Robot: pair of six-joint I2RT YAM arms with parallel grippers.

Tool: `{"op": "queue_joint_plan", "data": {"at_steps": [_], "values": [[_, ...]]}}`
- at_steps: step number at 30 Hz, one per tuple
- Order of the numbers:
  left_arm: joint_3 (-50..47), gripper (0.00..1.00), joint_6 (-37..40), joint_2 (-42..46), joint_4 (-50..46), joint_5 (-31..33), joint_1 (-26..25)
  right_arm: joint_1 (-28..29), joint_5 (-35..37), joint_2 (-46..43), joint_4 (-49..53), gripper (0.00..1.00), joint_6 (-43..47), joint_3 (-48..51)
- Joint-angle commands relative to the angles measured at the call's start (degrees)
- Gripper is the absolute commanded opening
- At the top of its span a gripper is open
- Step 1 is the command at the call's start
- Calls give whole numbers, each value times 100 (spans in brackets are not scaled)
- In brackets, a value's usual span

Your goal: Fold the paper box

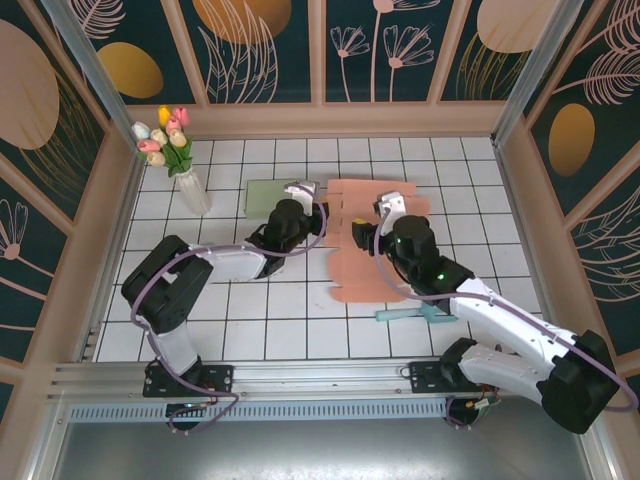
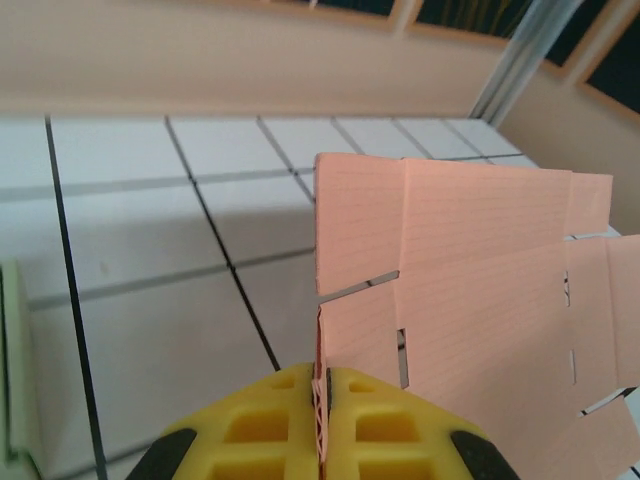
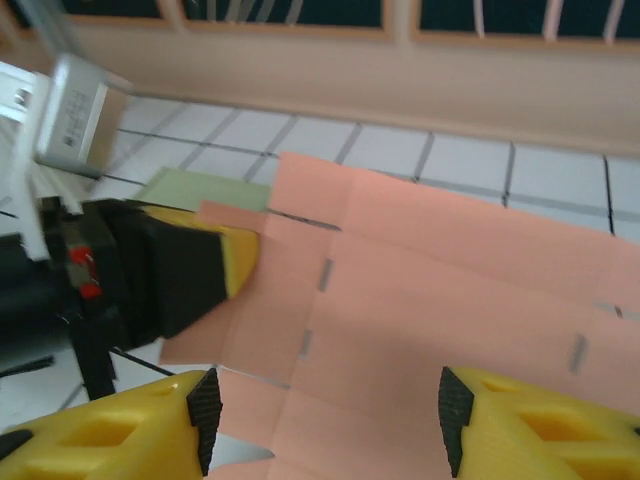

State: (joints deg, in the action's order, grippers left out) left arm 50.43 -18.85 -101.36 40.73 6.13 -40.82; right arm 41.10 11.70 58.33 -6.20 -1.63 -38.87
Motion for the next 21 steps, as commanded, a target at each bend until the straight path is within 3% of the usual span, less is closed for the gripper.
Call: {"op": "queue_joint_plan", "data": {"at_steps": [1,5,8,12,17,21], "values": [[-359,0,1280,278,556,-179,-3,-64,-678,-66,-151,62,1536,-413],[-769,0,1630,647,784,-445,-4,-126,-1132,51,480,63,3312,-991],[-1120,0,1834,947,1047,-547,-4,-322,-1630,346,1642,64,4176,-1764],[-1843,0,1881,1425,1961,-333,-3,-579,-1426,705,3105,63,5203,-2565],[-2160,0,2005,1816,2076,-481,-5,-935,-1629,895,4480,63,5997,-3039],[-2477,0,2134,2107,2319,-473,-1,-1247,-1741,935,4912,59,6288,-3145]]}}
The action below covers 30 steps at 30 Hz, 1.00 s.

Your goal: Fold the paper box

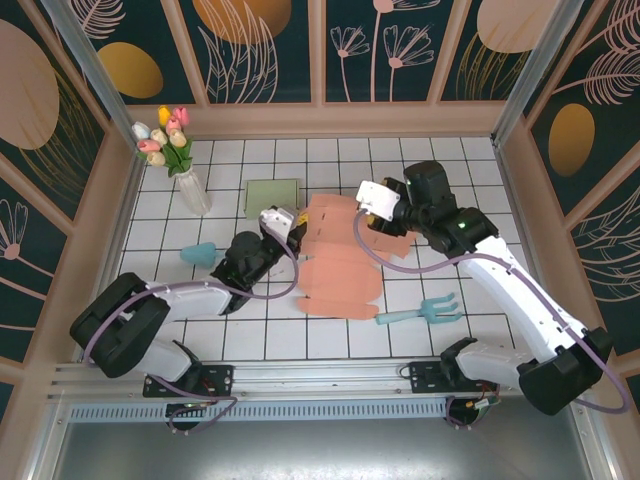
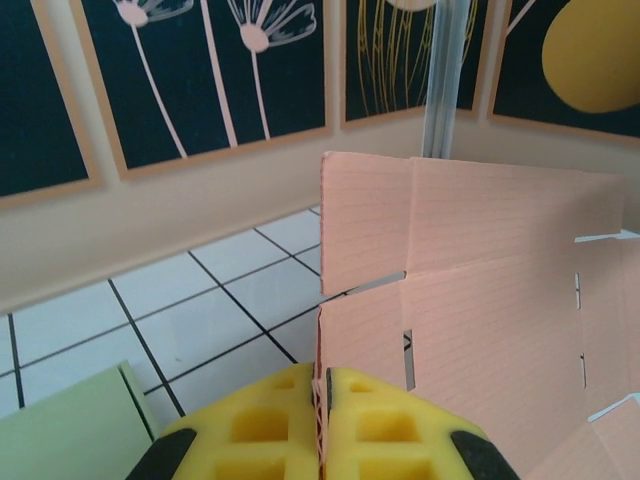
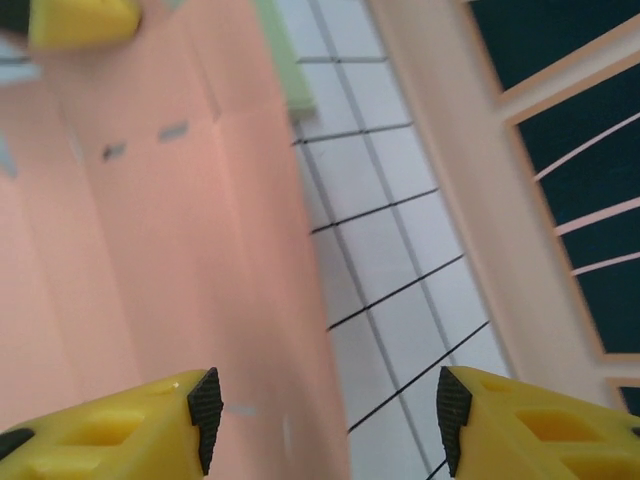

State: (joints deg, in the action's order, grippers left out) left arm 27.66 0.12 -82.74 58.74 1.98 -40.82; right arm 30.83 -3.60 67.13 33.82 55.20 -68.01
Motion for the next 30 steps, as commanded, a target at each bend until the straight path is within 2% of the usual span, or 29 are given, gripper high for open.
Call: {"op": "queue_joint_plan", "data": {"at_steps": [1,8,25,30], "values": [[-239,0,260,301,546,-72,0,-261,-212,83,1006,59,665,-257],[-340,0,354,514,574,-202,0,-361,-318,348,1383,55,1075,-528],[-454,0,462,545,731,-285,3,-344,-447,1408,1513,49,1169,-1299],[-465,0,471,548,744,-257,-5,-308,-515,1608,1674,40,1177,-1499]]}}
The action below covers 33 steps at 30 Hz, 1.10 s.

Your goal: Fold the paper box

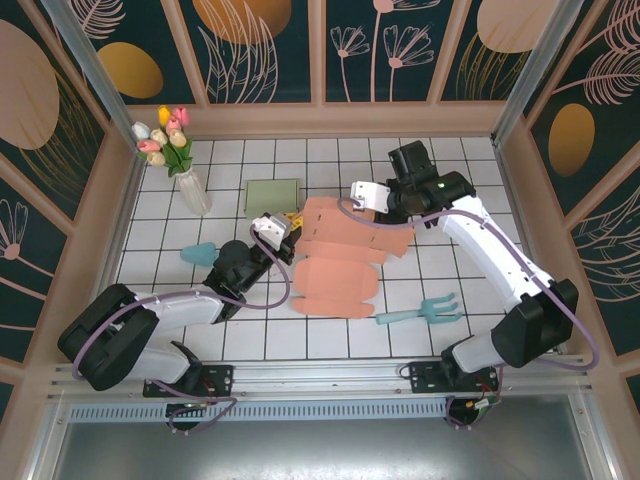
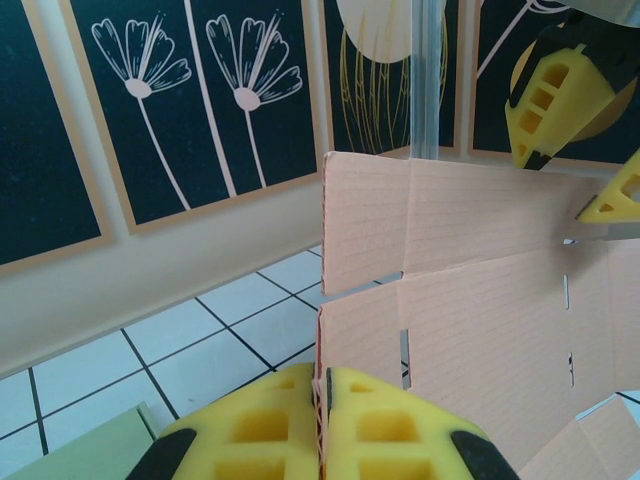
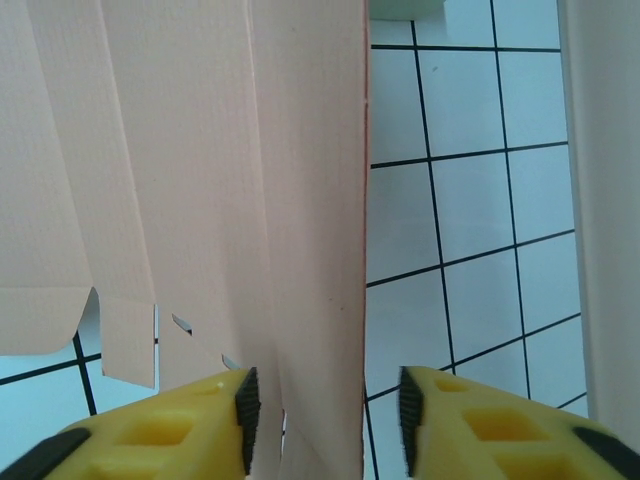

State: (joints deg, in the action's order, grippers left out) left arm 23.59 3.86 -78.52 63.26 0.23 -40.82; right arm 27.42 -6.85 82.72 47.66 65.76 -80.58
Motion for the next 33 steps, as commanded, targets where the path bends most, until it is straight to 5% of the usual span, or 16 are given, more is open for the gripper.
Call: {"op": "queue_joint_plan", "data": {"at_steps": [1,14,20,33], "values": [[-64,0,95,109,298,-71,0,34,-177,78,325,36,131,-270],[-127,0,29,193,354,-133,-4,40,-275,67,358,31,102,-180],[-108,0,1,152,362,-131,3,36,-247,29,299,19,113,-102],[-171,0,-43,241,441,-189,-5,44,-238,43,125,20,60,67]]}}
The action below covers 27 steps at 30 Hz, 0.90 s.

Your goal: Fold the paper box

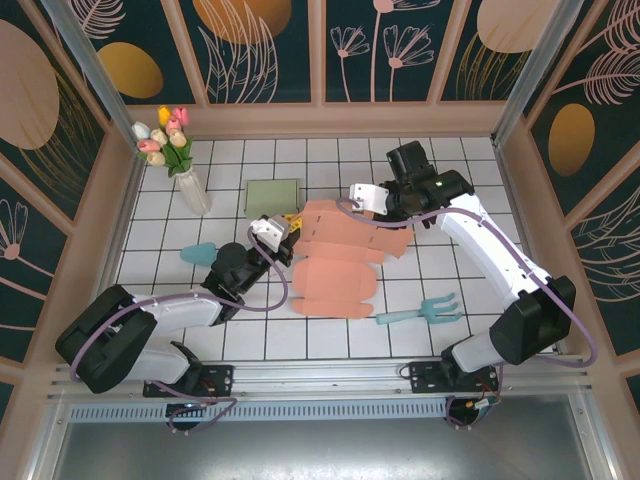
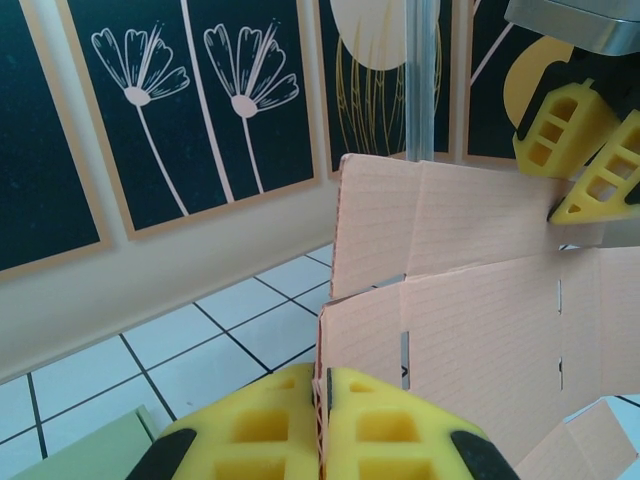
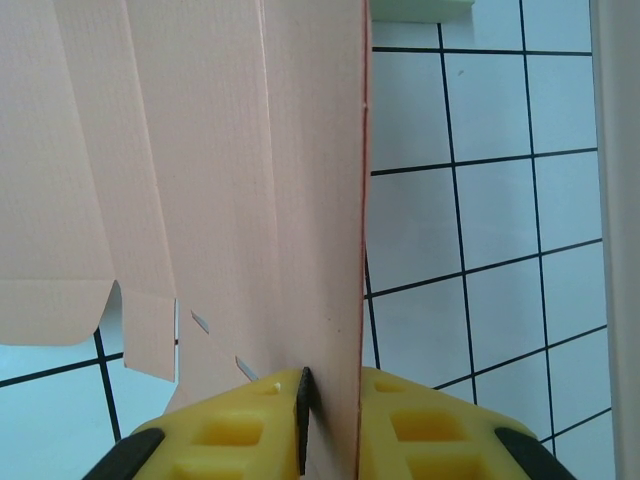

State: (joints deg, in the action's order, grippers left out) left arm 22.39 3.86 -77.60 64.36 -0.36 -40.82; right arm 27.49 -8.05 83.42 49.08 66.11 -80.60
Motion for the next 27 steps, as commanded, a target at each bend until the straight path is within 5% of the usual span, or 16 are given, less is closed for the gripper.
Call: {"op": "queue_joint_plan", "data": {"at_steps": [1,7,10,16,22,27], "values": [[-51,0,-48,145,332,-123,-1,42,-117,-19,-21,20,25,70],[-51,0,-73,150,349,-126,0,45,-126,-43,-11,18,16,83],[-51,0,-100,169,349,-116,-5,55,-102,-28,5,1,24,110],[-20,1,-331,89,288,257,0,66,35,-76,-12,0,-3,110],[-136,35,-1176,42,237,1244,-5,51,189,-100,-11,0,-139,53],[-134,24,-2453,322,-547,1618,-3,38,312,-91,-55,0,-184,140]]}}
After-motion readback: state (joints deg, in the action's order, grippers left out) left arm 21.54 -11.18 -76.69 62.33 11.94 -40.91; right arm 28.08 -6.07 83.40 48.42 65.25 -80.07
